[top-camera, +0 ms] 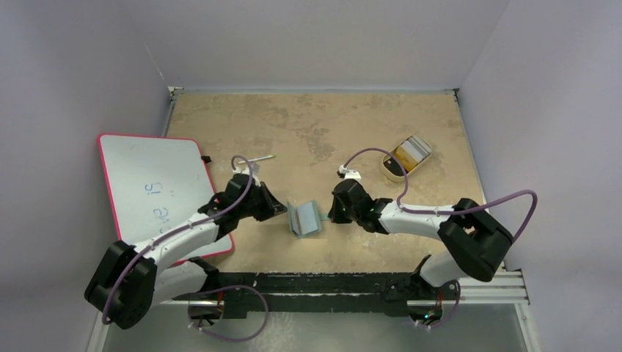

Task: Put the credit cards into the card holder
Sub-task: Close the card holder at the center of the board.

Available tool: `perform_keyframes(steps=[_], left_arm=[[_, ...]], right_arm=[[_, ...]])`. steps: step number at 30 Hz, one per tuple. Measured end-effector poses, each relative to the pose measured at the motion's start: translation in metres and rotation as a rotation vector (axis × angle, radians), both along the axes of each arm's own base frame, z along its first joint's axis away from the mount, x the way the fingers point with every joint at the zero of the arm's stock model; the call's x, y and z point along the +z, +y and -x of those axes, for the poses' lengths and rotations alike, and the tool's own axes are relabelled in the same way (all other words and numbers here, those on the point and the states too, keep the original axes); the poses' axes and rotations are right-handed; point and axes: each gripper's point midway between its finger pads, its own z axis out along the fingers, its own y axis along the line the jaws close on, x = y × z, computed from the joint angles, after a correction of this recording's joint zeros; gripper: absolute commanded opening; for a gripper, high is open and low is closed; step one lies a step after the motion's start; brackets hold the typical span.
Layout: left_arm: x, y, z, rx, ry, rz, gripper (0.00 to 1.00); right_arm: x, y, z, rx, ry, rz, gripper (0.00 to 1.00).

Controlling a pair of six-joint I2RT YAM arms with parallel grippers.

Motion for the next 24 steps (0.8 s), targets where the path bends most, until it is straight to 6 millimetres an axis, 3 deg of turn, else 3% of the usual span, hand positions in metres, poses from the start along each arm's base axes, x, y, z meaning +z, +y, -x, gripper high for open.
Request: perform_keyframes(steps=[3,6,11,16,24], left_arm=[[0.024,-0.017,-0.005,-0.026,-0.064,0.118,0.0],[0.03,-0.024,-0.005,-0.035,-0.082,0.185,0.0],[0.012,-0.03,-0.001,-0.043,-0.031,0.214,0.0],[-0.003,-0.032,0.0,-0.06,0.001,0.179,0.0],[-0.004,-0.035,-0.014,-0.09,-0.025,0.105,0.02]], right_arm=[[0.001,0.004,-0.003,0.003,0.0,-0.002,0.0],[0.001,0.004,-0.003,0.004,0.001,-0.001,0.0],[0.003,0.004,-0.001,0.013,0.006,-0.002,0.0],[0.019,0.013,-0.004,0.046,-0.013,-0.029,0.0],[0.043,0.036,-0.009,0.106,-0.033,-0.103,0.0]])
